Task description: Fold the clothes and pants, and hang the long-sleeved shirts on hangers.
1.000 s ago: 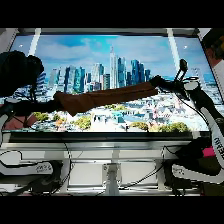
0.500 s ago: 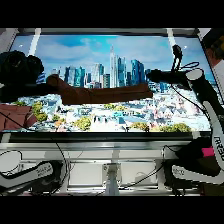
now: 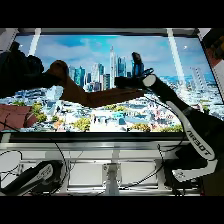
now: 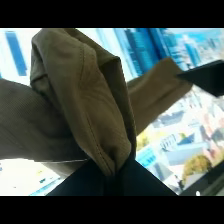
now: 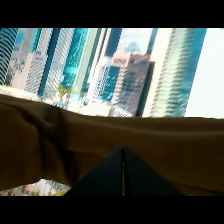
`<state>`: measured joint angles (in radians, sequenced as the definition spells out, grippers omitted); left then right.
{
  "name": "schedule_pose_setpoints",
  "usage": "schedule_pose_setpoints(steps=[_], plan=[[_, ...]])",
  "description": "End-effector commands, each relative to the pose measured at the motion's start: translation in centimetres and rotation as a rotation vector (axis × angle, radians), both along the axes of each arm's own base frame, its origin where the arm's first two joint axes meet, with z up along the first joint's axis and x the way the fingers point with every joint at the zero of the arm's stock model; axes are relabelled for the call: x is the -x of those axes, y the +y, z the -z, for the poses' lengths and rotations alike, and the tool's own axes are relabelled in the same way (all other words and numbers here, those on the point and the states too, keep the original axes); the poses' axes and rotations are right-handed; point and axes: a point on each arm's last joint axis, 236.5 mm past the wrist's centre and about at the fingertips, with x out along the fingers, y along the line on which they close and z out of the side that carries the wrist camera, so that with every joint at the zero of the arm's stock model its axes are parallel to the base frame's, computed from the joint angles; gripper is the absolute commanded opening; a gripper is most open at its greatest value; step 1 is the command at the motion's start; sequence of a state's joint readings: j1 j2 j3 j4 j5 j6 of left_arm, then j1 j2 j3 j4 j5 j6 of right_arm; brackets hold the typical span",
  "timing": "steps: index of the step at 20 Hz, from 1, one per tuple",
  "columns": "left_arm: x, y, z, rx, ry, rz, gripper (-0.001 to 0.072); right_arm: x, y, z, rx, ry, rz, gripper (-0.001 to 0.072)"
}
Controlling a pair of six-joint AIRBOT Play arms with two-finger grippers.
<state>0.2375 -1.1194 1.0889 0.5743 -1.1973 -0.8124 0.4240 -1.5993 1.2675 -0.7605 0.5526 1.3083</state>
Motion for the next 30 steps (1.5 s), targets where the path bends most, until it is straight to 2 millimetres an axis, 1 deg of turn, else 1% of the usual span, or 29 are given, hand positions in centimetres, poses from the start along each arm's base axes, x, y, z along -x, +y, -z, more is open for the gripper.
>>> schedule_pose_setpoints(steps=[1,2,3,5,6,9,11,13,14,15,16,17,18,21,23,24,26,27,29,30], plan=[[1.3,-5.0,-1.2,0.035,-0.022,0.111,0.0016,1.7,6.1,2.8,-0.021,0.089,-0.063,0.0006],[1.2,-5.9,-1.3,0.032,-0.034,0.120,0.0016,1.6,7.0,3.6,-0.019,0.114,-0.064,0.0006],[1.0,-6.4,-1.4,0.030,-0.047,0.118,0.0016,1.8,7.6,4.6,-0.029,0.182,-0.043,0.0006],[0.4,-7.1,-1.6,0.026,-0.075,0.103,0.0016,3.0,9.0,7.1,-0.029,0.309,-0.058,0.0006],[0.0,-7.4,-1.8,0.024,-0.090,0.093,0.0015,3.6,9.5,7.8,-0.025,0.343,-0.074,0.0006],[-1.0,-8.3,-1.6,0.009,-0.129,0.081,0.0016,4.9,10.8,8.0,-0.015,0.362,-0.118,0.0007],[-1.1,-9.7,-0.5,0.004,-0.116,0.111,0.0016,5.7,10.2,8.3,0.024,0.382,-0.158,0.0008],[-0.6,-11.8,1.0,0.007,-0.078,0.160,0.0016,6.2,8.5,8.6,0.074,0.416,-0.198,0.0008],[-0.2,-13.0,1.8,0.007,-0.059,0.191,0.0016,6.2,7.0,8.7,0.117,0.432,-0.216,0.0008],[0.2,-14.4,2.6,0.005,-0.047,0.218,0.0016,5.8,4.6,8.7,0.180,0.439,-0.228,0.0008],[0.4,-15.6,3.1,0.002,-0.044,0.232,0.0016,5.2,2.0,8.5,0.246,0.432,-0.224,0.0009],[0.3,-16.9,3.6,-0.003,-0.054,0.235,0.0016,4.2,-1.0,7.8,0.309,0.413,-0.205,0.0008],[0.1,-18.1,3.9,-0.010,-0.071,0.228,0.0016,3.1,-3.8,6.7,0.352,0.389,-0.175,0.0009],[-1.4,-21.9,4.7,-0.034,-0.159,0.162,0.0016,-0.3,-12.4,1.3,0.424,0.285,-0.030,0.0008],[-2.2,-24.3,5.1,-0.050,-0.228,0.105,0.0016,-1.8,-17.7,-2.3,0.439,0.224,0.077,0.0009],[-2.2,-25.6,5.3,-0.057,-0.259,0.085,0.0016,-2.2,-20.0,-3.9,0.435,0.200,0.129,0.0009],[-1.8,-28.1,5.8,-0.066,-0.299,0.075,0.0016,-2.5,-23.5,-6.0,0.422,0.175,0.207,0.0009],[-1.6,-29.2,6.0,-0.068,-0.315,0.075,0.0015,-2.5,-25.0,-6.5,0.418,0.175,0.237,0.0009],[-1.1,-31.1,6.5,-0.066,-0.319,0.097,0.0016,-2.0,-26.8,-6.3,0.420,0.210,0.263,0.0009],[-1.1,-31.4,6.6,-0.066,-0.319,0.103,0.0017,-1.8,-27.3,-5.9,0.422,0.227,0.269,0.0009]])
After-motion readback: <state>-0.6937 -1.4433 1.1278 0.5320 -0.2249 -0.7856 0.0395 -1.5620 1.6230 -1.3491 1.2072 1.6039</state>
